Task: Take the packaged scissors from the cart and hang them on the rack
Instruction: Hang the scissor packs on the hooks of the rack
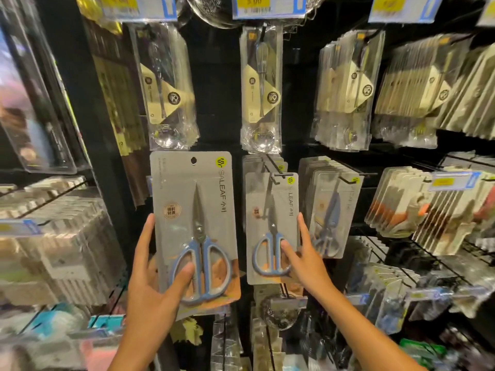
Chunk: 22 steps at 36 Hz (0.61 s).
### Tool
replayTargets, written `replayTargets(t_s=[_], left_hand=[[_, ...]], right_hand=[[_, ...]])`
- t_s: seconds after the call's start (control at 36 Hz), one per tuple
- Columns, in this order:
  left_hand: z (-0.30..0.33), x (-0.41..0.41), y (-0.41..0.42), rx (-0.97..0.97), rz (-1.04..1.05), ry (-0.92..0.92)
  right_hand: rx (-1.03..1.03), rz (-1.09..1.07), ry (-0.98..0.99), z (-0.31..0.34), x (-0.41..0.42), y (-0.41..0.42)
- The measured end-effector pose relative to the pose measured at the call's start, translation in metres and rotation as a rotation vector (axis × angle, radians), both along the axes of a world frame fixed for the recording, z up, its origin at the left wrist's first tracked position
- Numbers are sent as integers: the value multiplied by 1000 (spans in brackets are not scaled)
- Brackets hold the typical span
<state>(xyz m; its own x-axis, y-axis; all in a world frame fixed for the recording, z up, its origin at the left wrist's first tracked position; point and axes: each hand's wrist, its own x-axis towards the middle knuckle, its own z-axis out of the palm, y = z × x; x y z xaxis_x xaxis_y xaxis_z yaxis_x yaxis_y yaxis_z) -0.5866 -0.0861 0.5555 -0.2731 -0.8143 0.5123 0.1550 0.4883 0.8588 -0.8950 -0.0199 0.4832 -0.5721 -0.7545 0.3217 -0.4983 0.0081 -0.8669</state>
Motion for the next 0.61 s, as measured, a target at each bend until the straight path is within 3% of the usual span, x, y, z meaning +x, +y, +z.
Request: replayTargets(t_s=[0.17, 0.61], left_hand=[[1, 7, -4, -24, 6, 8], [-4, 13, -9, -97, 47, -41]], right_hand=[[132, -113, 146, -2, -13, -36], [315, -38, 235, 20, -48, -65]])
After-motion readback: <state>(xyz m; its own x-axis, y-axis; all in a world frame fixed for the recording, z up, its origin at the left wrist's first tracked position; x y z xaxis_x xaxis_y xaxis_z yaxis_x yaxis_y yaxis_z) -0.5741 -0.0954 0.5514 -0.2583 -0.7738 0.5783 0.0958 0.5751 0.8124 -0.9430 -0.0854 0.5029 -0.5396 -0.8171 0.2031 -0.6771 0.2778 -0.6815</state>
